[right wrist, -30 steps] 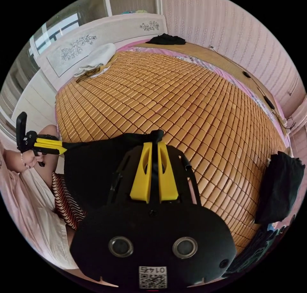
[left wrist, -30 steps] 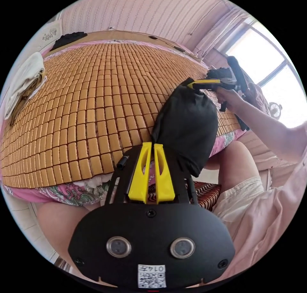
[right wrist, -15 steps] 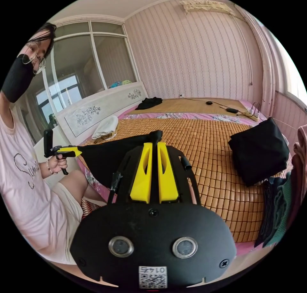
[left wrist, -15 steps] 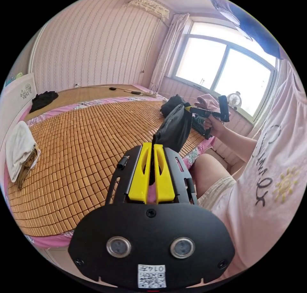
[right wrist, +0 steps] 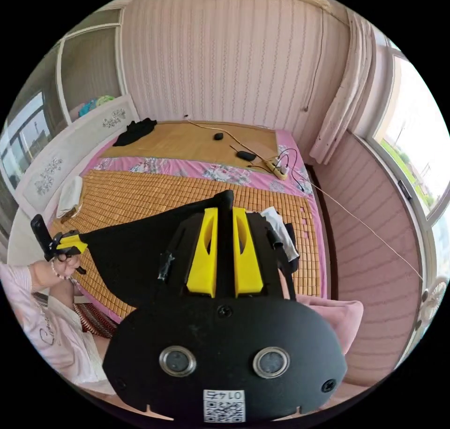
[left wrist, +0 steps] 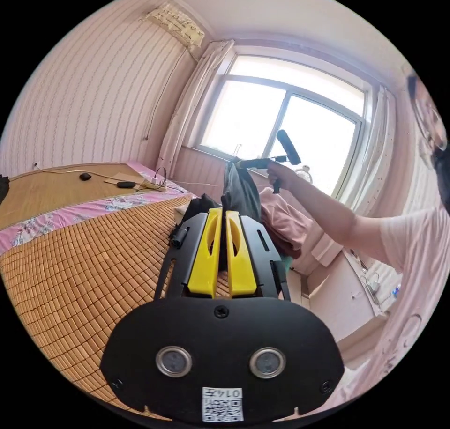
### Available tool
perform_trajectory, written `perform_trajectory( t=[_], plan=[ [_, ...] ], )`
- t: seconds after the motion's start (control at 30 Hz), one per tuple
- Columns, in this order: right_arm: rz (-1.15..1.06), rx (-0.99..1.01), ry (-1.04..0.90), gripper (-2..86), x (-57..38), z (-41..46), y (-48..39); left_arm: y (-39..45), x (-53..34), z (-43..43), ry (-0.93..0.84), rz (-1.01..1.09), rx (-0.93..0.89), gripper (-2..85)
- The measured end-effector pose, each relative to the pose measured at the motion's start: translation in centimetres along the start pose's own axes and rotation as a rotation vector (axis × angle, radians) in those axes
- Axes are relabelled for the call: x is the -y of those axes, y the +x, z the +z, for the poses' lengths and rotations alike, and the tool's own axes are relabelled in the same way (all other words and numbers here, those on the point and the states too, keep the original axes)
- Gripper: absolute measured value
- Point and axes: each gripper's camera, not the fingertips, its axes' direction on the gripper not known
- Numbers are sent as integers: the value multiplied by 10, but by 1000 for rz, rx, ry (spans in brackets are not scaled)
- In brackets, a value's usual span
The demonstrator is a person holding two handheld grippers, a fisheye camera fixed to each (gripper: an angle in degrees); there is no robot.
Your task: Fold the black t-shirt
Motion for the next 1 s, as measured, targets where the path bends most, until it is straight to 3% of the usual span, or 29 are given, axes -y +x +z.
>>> perform_trajectory(
  t=[0.1,0.17,0.3,0.43,0.63,0.87,1.0],
  plan=[
    [160,-187,-232,102,32,67,41,-51,26,99,-130,-184,77,25],
    [191,-179,-193,118,15,90,38,-87,21,137,-255,-319,138,46],
    [70,-165,-100,118,-43,101,-8,-102,1,114,-295,-304,122,53],
    [-73,-49,-73,117,-153,122,-105,-91,-53,16,-339,-190,187,54],
    [-300,209,-214,131,-248,184,-280,-88,-143,-203,-345,-316,500,53],
    [-626,498,-199,144,-191,225,-501,-101,-216,-459,-189,-588,891,59],
    [-750,613,-68,142,-148,227,-620,-124,-245,-542,-120,-683,965,62]
  ],
)
